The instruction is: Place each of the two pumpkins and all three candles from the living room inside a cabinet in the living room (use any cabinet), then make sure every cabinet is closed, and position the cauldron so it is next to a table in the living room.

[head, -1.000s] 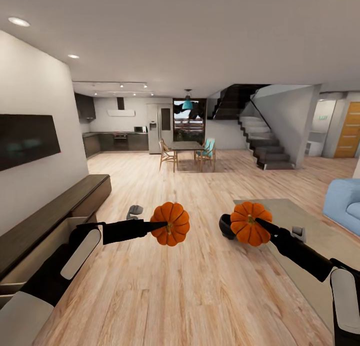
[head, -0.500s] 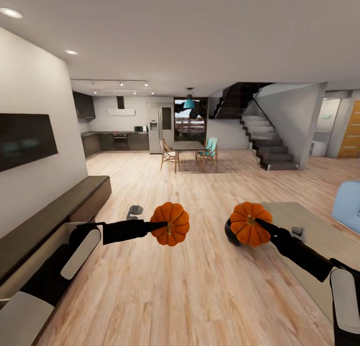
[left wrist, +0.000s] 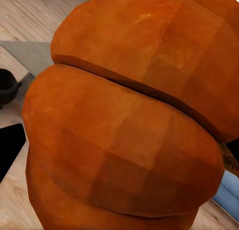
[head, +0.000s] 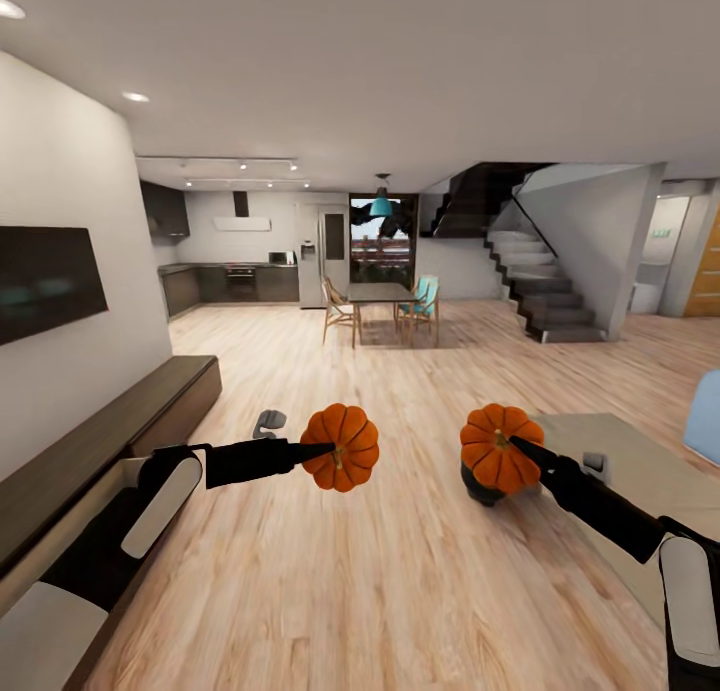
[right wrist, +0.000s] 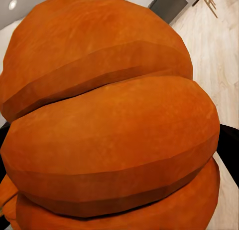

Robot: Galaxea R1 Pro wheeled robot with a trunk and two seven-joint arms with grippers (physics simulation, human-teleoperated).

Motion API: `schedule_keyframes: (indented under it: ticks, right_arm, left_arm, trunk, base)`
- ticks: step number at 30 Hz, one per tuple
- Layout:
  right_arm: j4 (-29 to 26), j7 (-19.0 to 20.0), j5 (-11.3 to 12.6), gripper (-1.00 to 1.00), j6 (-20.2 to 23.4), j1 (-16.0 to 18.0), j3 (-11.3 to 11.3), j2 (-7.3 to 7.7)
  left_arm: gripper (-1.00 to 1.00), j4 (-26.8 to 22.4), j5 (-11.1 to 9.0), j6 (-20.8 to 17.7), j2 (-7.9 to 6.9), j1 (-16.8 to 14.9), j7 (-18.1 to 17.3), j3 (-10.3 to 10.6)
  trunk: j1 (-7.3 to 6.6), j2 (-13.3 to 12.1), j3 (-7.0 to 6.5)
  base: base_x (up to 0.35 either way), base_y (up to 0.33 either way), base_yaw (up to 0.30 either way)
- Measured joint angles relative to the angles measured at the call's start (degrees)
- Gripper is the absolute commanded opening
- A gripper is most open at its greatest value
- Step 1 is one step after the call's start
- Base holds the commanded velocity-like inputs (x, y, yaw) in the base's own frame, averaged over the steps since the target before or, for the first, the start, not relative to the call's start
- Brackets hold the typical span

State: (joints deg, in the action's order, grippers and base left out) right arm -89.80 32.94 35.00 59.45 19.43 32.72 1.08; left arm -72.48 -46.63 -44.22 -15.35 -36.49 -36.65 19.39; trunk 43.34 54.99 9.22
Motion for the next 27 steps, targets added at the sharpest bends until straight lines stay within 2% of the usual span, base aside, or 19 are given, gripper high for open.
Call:
schedule_keyframes:
  ticks: [13, 23, 27]
  right_arm:
    - [0.0, 0.0, 0.0, -1.00, 0.0, 0.0, 0.0, 0.06]
    - [0.0, 0.2, 0.1, -1.00, 0.0, 0.0, 0.0, 0.04]
    - [0.0, 0.2, 0.1, -1.00, 0.0, 0.0, 0.0, 0.05]
  left_arm:
    - [-1.00, 0.0, 0.1, 0.0, 0.00, 0.0, 0.0, 0.0]
    - [-1.00, 0.0, 0.2, 0.0, 0.06, 0.0, 0.1, 0.0]
    - [-1.00, 0.0, 0.2, 0.0, 0.09, 0.0, 0.1, 0.0]
  trunk:
    - [0.00, 0.0, 0.00]
    - [0.00, 0.0, -0.17]
    - [0.00, 0.0, -0.20]
  base:
    - [0.328, 0.052, 0.005]
    - [0.334, -0.003, 0.193]
    - [0.329, -0.060, 0.071]
